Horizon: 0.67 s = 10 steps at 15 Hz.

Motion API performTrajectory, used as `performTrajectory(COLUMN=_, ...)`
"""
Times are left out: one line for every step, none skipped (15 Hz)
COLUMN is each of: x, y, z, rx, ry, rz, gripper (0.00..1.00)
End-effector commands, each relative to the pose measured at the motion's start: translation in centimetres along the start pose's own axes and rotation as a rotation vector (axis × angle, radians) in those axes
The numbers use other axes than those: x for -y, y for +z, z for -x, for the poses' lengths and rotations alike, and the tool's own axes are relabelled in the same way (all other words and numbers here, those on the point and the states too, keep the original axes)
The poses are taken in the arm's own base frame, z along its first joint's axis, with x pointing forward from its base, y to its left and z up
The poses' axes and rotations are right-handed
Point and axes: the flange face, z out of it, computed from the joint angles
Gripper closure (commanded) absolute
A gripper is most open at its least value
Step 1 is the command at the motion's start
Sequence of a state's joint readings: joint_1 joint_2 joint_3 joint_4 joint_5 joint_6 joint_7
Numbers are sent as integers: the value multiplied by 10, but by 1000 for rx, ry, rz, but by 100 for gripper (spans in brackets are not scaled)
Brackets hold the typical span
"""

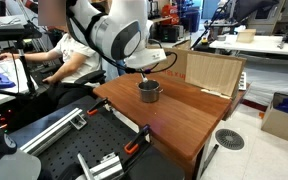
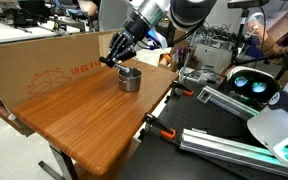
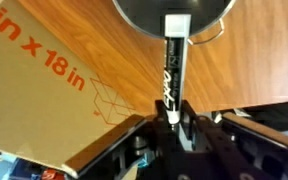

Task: Put the marker in the pot

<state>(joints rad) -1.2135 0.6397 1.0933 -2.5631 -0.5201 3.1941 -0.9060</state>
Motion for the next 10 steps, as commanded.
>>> performTrajectory(x=1, y=10, z=7, rx=-18, ry=-32, rz=-28, gripper=95)
performTrajectory(x=1, y=13, z=9, rx=-15, ry=-35, rz=-35, gripper=95)
performTrajectory(x=2, y=15, z=11, rx=-10, ry=-34, rz=-38, gripper=95)
performTrajectory(x=2, y=18, z=14, rx=-4, ry=-34, rz=-48, gripper=95)
performTrajectory(x=2, y=21, z=16, rx=0, ry=-31, rz=-53, gripper=95)
performTrajectory(x=2, y=24, z=18, rx=4, ry=-29, rz=-61, gripper=95)
performTrajectory(x=1, y=25, z=21, rx=7, ry=-25, rz=-63, gripper=95)
performTrajectory(x=-1, y=26, z=23, rx=2, ry=-17, rz=-57, gripper=95)
performTrajectory(x=-4, y=26, z=26, rx=-5, ry=-9, rz=-55, gripper=95)
performTrajectory(x=-6, y=25, z=29, rx=-9, ry=2, rz=-51, gripper=95)
